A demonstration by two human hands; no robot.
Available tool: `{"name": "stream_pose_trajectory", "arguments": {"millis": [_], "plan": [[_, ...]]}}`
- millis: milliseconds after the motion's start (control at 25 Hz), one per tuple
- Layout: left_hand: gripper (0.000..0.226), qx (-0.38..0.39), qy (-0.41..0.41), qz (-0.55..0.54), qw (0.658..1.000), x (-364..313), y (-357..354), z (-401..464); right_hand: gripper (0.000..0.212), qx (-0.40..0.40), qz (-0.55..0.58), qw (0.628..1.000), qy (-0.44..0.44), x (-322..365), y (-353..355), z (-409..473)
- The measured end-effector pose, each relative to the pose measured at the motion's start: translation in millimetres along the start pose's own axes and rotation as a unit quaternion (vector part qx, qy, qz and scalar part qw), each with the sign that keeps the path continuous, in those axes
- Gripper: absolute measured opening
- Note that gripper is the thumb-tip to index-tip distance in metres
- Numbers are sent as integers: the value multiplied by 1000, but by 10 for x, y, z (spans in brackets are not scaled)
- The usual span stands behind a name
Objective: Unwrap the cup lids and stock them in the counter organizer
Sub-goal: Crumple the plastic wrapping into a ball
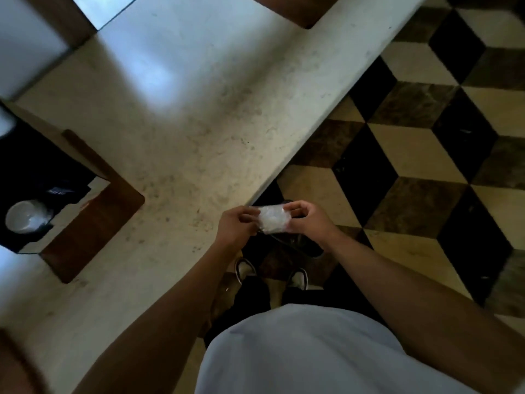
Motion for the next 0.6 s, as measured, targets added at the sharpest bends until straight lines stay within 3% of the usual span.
{"name": "stream_pose_trajectory", "arguments": {"millis": [160, 360, 600], "plan": [[24, 58, -8, 82, 995, -110, -541, 251, 38, -90, -21, 995, -29, -291, 419, 6], [20, 86, 17, 145, 985, 131, -1033, 578, 40, -141, -31, 984, -103, -759, 631, 121], [21, 96, 90, 180, 975, 1076, -1721, 1577, 36, -166, -34, 974, -151, -1818, 645, 998]]}}
Point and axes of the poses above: each hand's wrist, its own z-axis towards the middle knuckle, its own y-axis out of the back of the hand, x = y × z, the point moved 5 cm from there along z, towards the middle knuckle, and after that the axes turned 1 degree about y, right-handed, at the moved point
